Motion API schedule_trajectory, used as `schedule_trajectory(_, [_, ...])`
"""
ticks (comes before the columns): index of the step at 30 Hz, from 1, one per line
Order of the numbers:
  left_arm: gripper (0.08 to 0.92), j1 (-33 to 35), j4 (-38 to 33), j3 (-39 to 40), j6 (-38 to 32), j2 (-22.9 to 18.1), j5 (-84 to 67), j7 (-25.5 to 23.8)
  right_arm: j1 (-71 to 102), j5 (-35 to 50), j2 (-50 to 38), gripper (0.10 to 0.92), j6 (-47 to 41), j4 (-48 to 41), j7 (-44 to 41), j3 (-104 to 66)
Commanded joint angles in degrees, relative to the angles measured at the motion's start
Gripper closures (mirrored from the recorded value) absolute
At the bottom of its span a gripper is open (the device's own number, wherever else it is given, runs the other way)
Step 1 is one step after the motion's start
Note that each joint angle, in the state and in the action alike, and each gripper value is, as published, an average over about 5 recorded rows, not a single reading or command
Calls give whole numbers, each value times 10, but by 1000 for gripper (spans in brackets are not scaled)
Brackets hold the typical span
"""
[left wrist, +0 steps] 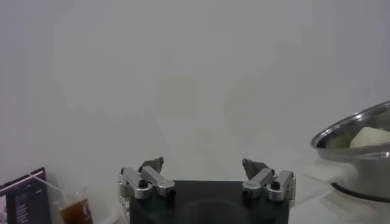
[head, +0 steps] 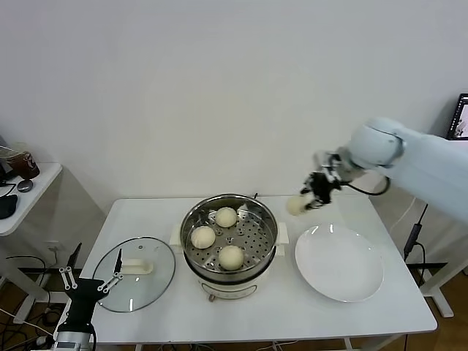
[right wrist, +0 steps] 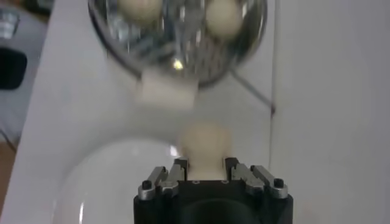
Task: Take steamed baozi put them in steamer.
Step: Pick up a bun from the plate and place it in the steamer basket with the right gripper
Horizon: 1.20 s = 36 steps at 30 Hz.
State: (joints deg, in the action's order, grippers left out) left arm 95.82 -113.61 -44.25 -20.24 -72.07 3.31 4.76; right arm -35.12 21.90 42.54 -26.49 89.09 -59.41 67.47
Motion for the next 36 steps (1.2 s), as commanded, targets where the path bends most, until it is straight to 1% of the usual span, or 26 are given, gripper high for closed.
schedule_trajectory(1, [177,-1,2,-8,-3,1,1,0,-62,147,159,623,-135,15,98,91])
schedule_trajectory(6, [177,1,2,-15,-4,-1,-3,1,-16,131,216,618,-148,-47,106,87])
schedule_trajectory(15, [177,1,3,-21,-4,-3,-7,2,56,77,237,618,-140,-113,92,80])
schedule_trajectory(24, [177,0,8,-22,-5,-2,-9,2,85,37,228,618,-140,-122,80,72])
schedule_trajectory(33, [177,-2,11,-25,-7,-2,-10,3,100,25,221,609,-137,-130,82,66])
schedule_trajectory(36, [177,-1,10,-25,-7,-3,-10,3,102,27,217,576,-137,-127,88,58])
